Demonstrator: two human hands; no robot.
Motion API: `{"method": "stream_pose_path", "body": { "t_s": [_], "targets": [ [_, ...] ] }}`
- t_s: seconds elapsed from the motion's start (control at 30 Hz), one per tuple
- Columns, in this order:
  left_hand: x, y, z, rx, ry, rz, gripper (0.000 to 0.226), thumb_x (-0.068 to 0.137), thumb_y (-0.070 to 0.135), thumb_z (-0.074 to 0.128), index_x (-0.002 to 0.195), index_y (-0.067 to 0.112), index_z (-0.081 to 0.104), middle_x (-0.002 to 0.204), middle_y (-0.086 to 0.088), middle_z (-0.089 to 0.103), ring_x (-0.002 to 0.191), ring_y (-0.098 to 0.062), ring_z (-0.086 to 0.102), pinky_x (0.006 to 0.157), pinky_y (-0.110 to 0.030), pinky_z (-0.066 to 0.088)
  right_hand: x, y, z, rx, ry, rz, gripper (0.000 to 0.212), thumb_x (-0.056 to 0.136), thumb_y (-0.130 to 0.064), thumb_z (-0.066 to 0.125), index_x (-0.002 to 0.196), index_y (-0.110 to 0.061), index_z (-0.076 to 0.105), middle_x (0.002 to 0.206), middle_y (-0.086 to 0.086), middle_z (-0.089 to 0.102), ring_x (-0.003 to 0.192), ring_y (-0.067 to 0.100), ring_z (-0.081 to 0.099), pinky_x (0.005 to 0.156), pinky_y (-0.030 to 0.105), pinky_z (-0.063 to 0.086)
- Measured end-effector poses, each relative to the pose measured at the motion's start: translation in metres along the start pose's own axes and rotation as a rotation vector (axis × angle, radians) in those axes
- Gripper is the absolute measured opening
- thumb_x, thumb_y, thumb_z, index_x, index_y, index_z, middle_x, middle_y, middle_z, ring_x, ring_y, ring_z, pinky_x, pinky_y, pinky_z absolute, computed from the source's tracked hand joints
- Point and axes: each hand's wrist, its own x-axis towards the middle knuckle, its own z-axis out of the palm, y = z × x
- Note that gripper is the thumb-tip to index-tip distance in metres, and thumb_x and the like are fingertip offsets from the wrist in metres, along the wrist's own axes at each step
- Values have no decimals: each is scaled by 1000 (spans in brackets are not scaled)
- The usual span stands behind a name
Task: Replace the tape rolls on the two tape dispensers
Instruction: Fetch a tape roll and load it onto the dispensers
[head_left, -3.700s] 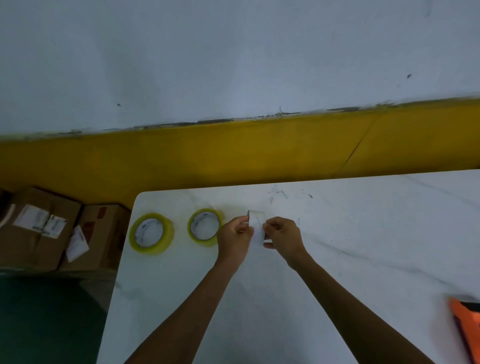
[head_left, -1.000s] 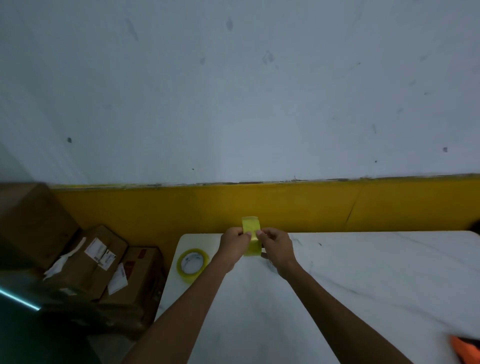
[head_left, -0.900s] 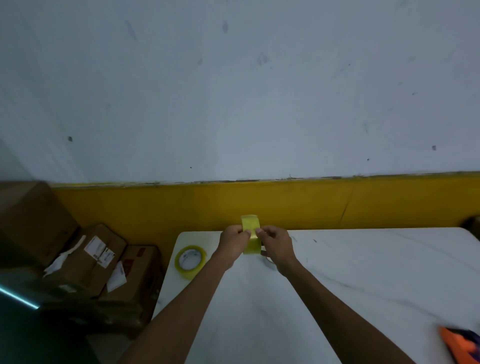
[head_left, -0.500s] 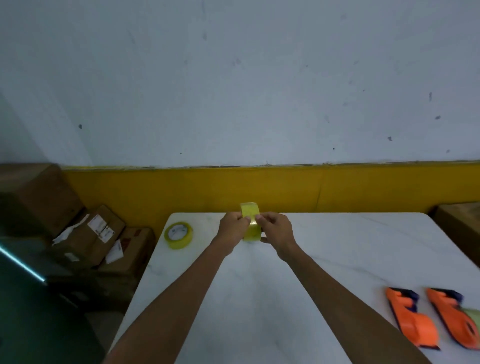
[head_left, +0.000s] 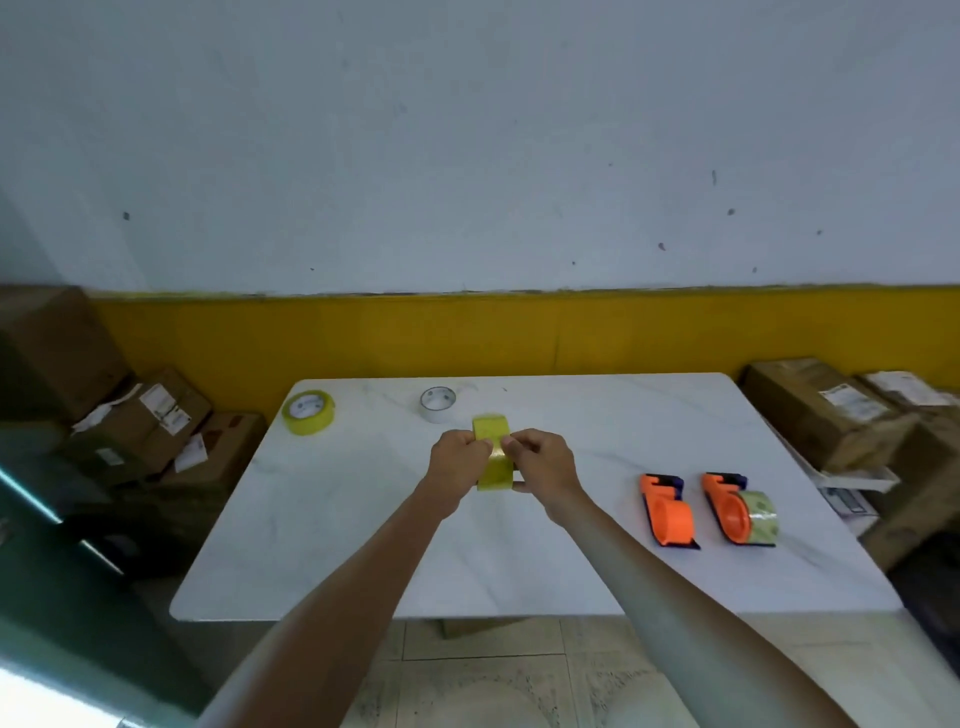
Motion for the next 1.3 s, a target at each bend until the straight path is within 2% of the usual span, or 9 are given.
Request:
{"method": "stream_pose_path", "body": {
  "t_s": [0.33,0.53,0.63,0.73,0.97,1.07,1.13,1.2,1.3],
  "targets": [
    [-65,-12,25,3,-93,31,18,86,22,54,73,12,63,97,-17,68,100,-35,67,89,-51,57,-73,15,-34,40,98,43,18,91,-23,61,94,-9,72,89,5,67,98,27,68,77,43,62],
    [-84,-20,50,30,-156,43,23,85,24,54,83,5,67,101,-20,70,99,-36,67,89,-52,57,-95,33,-58,38,138,47,19,92,-25,60,94,-11,72,93,8,68,99,28,68,76,44,63],
    [-90,-13,73,42,-174,48,20,86,23,55,74,11,64,97,-19,68,99,-36,67,89,-52,57,-97,36,-82,47,170,47,17,92,-23,60,94,-10,71,91,6,67,99,27,68,71,39,62],
    [-90,-11,95,29,-191,59,22,83,25,54,79,7,66,100,-21,69,99,-37,66,89,-53,56,-98,39,-103,43,183,39,16,94,-20,58,95,-9,70,85,1,63,95,25,66,65,31,60],
    [-80,-2,194,36,-250,34,22,77,29,56,70,10,63,86,-14,65,99,-39,67,88,-55,56,-72,69,-192,-2,193,87,18,94,-22,58,99,-11,72,87,5,65,91,24,64,73,39,61],
    [-59,-1,247,35,-251,14,39,68,35,54,80,0,66,83,-13,63,93,-38,68,87,-57,56,-49,82,-238,7,177,103,18,94,-19,58,97,-7,72,80,3,63,86,24,63,80,48,61],
    [-58,10,278,29,-248,6,37,69,35,54,80,2,66,87,-15,66,97,-39,67,88,-54,56,-31,92,-270,-10,167,115,17,92,-18,59,92,-6,71,83,8,63,87,29,64,83,56,58],
    [-61,21,295,37,-229,-2,26,73,32,55,77,10,67,91,-16,68,98,-38,67,88,-52,56,-18,96,-287,-32,163,116,14,92,-17,59,87,-10,71,87,9,65,92,35,65,85,56,57],
    [-61,22,299,37,-199,-7,29,73,30,53,80,5,67,83,-11,62,89,-35,65,87,-53,56,-19,93,-284,-124,197,88,18,91,-18,58,82,-12,72,80,4,64,82,27,61,81,52,58]
  ]
}}
